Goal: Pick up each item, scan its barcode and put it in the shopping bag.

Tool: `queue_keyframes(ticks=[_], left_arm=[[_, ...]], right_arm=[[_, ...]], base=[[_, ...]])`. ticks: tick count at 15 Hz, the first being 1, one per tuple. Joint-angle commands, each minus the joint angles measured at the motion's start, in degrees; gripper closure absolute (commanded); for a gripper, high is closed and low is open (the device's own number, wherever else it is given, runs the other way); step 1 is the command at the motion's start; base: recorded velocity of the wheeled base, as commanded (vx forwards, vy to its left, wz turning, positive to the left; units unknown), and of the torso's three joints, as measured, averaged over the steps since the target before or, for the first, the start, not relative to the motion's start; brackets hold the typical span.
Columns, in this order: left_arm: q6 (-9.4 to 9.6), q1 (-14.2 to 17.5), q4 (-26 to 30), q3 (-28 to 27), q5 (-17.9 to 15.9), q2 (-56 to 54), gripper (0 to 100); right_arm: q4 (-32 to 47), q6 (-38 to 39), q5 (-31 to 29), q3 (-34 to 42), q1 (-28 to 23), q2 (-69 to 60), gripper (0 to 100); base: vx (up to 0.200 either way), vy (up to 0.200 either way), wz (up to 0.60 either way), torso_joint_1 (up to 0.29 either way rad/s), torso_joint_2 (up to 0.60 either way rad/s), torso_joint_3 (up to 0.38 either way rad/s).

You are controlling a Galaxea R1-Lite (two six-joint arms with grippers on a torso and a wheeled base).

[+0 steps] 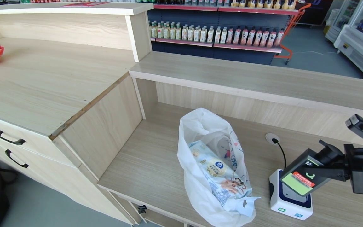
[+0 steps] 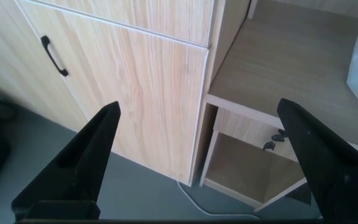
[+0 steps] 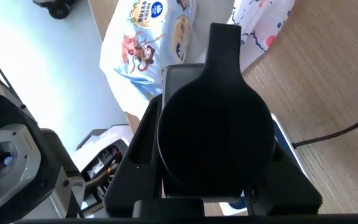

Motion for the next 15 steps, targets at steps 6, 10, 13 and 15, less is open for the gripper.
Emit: queue_keyframes(ticks=[6, 10, 13, 15], left_arm=[[-0.02, 0.0, 0.0, 0.0, 0.0, 0.0, 0], [-0.02, 0.0, 0.0, 0.0, 0.0, 0.0, 0], [-0.02, 0.0, 0.0, 0.0, 0.0, 0.0, 0], [-0.02, 0.0, 0.0, 0.0, 0.0, 0.0, 0]], right_arm=[[-2.6, -0.3, 0.2, -1.6, 2.1, 3.2, 100], [-0.2, -0.2, -5.1, -1.6, 0.9, -4.3, 100], [-0.2, -1.2, -11.7, -1.5, 0.7, -7.0, 100], [-0.1, -1.1, -12.8, -1.5, 0.7, -6.7, 100]], base=[[0.0, 0.0, 0.0, 0.0, 0.0, 0.0], [0.0, 0.0, 0.0, 0.0, 0.0, 0.0], [0.0, 0.0, 0.0, 0.0, 0.0, 0.0], [0.0, 0.0, 0.3, 0.001, 0.0, 0.001]])
